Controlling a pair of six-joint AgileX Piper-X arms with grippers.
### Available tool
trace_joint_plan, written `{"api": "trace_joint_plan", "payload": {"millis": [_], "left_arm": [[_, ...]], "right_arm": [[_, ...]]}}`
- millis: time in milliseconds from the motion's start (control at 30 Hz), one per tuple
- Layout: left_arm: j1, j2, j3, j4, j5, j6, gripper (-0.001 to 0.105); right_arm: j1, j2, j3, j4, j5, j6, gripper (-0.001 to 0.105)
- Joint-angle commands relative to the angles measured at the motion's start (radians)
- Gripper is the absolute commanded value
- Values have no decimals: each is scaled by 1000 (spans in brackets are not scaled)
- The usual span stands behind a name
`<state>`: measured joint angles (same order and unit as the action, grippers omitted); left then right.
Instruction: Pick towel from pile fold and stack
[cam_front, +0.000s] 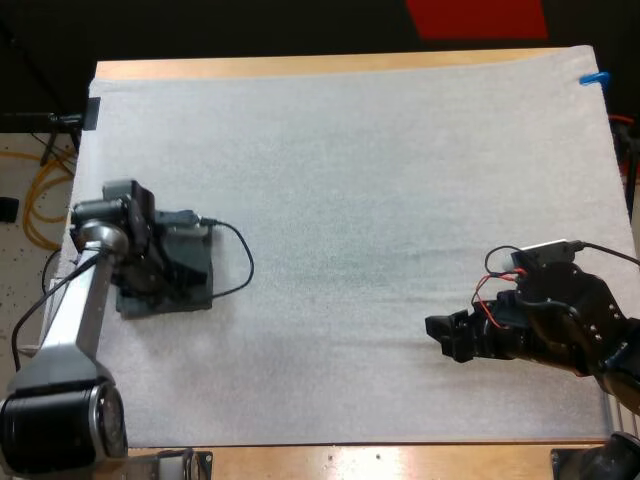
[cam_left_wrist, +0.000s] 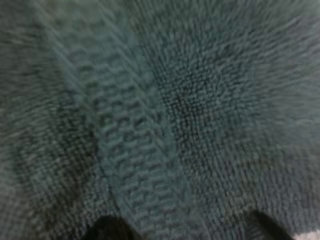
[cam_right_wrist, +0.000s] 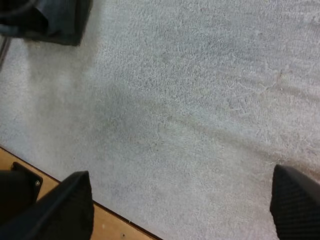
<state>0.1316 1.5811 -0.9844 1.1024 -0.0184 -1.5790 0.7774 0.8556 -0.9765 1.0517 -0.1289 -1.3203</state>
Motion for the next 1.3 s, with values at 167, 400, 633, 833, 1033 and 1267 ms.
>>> {"api": "trace_joint_plan", "payload": {"millis": [167, 400, 633, 833, 1033, 1267], "left_arm": [[0, 25, -24, -24, 1, -17, 51], [0, 22, -175, -77, 31, -18, 51], [0, 54, -203, -203, 45, -73, 51], [0, 167, -203, -192, 45, -73, 51], [0, 187, -217, -149, 45, -69, 51], [-6, -41, -278, -101, 67, -53, 51]], "right_arm": [[-6, -2, -1, -28, -11, -1, 71], [-6, -2, -1, -31, -11, -1, 71], [-6, -2, -1, -31, -11, -1, 71], [-6, -2, -1, -58, -11, -1, 71], [-6, -2, -1, -92, -11, -1, 71], [-6, -2, -1, -106, -11, -1, 71]]}}
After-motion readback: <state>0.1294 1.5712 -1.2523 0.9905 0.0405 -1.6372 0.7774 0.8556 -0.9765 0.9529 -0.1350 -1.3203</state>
